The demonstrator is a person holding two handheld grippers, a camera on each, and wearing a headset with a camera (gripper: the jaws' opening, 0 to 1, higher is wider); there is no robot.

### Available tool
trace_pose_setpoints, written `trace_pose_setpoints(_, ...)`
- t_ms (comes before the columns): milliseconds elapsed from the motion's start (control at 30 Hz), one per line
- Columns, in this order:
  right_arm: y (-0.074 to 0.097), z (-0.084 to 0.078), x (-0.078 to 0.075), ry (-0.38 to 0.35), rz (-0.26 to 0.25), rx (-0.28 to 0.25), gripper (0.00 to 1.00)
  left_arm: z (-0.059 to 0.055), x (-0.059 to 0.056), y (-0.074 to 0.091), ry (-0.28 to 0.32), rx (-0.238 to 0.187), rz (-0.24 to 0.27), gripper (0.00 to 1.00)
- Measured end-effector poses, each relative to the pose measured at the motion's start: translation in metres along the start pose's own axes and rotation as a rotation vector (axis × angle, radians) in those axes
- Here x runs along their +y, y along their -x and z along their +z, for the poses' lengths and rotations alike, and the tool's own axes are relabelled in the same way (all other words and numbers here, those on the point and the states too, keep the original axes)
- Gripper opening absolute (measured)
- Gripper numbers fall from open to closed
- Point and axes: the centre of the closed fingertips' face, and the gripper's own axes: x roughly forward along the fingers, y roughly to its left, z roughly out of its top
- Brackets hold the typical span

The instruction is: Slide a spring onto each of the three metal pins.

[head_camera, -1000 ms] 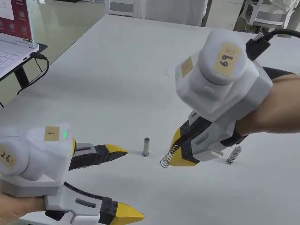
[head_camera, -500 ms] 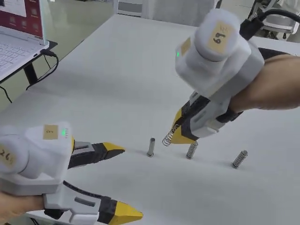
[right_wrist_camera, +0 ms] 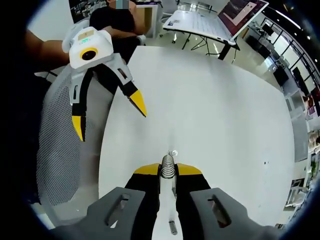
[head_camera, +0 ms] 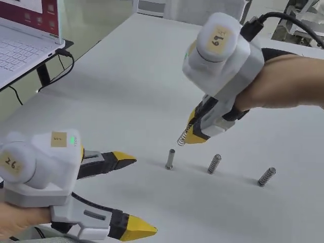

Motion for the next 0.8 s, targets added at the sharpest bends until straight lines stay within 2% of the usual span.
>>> trace_pose_setpoints(267, -0.018, -0.003, -0.009, 0.004, 0.011, 0.046, 0.08, -0.001, 0.001, 0.001, 0.011, -0.003, 0.013, 0.79)
trace_pose_setpoints(600, -0.035, -0.005, -0.005, 0.01, 0.035, 0.09, 0.08, -0.001, 0.004, 0.002, 0.005, 0.0, 0.015, 0.8)
trace_pose_setpoints(800, -0.039, -0.005, -0.006, 0.017, 0.041, 0.098, 0.08, 0.0, 0.005, 0.002, 0.006, -0.004, 0.023, 0.8)
